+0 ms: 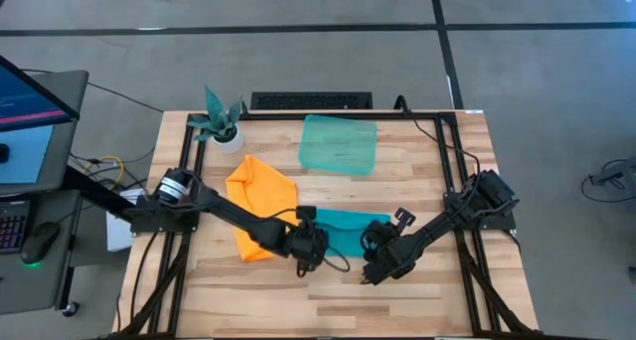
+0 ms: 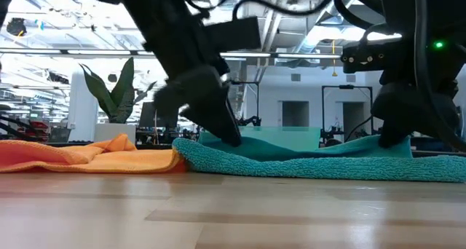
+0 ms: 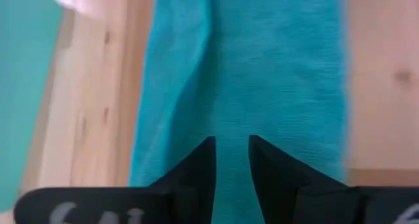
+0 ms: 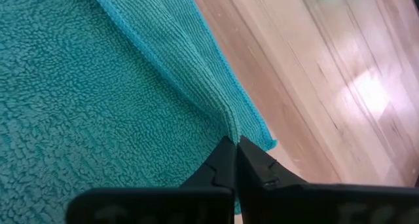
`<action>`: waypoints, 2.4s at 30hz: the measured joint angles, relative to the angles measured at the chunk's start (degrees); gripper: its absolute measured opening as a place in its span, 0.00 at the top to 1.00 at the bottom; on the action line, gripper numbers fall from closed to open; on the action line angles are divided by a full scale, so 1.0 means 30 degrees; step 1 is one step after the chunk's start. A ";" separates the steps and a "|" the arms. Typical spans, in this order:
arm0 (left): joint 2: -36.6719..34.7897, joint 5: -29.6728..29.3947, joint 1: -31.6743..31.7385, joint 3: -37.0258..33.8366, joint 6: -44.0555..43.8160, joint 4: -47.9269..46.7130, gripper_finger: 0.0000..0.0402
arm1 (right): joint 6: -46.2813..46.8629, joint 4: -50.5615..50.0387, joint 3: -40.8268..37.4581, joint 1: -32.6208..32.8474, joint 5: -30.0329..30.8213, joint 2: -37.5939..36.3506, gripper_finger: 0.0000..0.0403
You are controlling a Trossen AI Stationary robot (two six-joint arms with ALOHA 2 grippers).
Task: Roll microfiber towels into tight, uniform cylinder then place into a basket
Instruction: Fold the blue microfiber towel
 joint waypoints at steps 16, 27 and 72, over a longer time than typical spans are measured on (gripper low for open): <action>0.0000 0.0762 0.1932 -0.0275 -0.2008 -0.0524 0.81 | -0.0546 -0.0323 0.0002 -0.0349 -0.0111 0.0000 0.84; 0.0000 0.0682 0.1927 -0.0275 -0.2461 -0.1258 0.81 | -0.0495 -0.4419 0.1294 -0.1034 -0.0016 -0.0640 0.61; -0.4634 -0.5226 -0.3129 -0.0239 -0.4175 -0.4898 0.81 | -0.8294 0.1144 0.1299 0.0273 -0.2489 -0.2430 0.67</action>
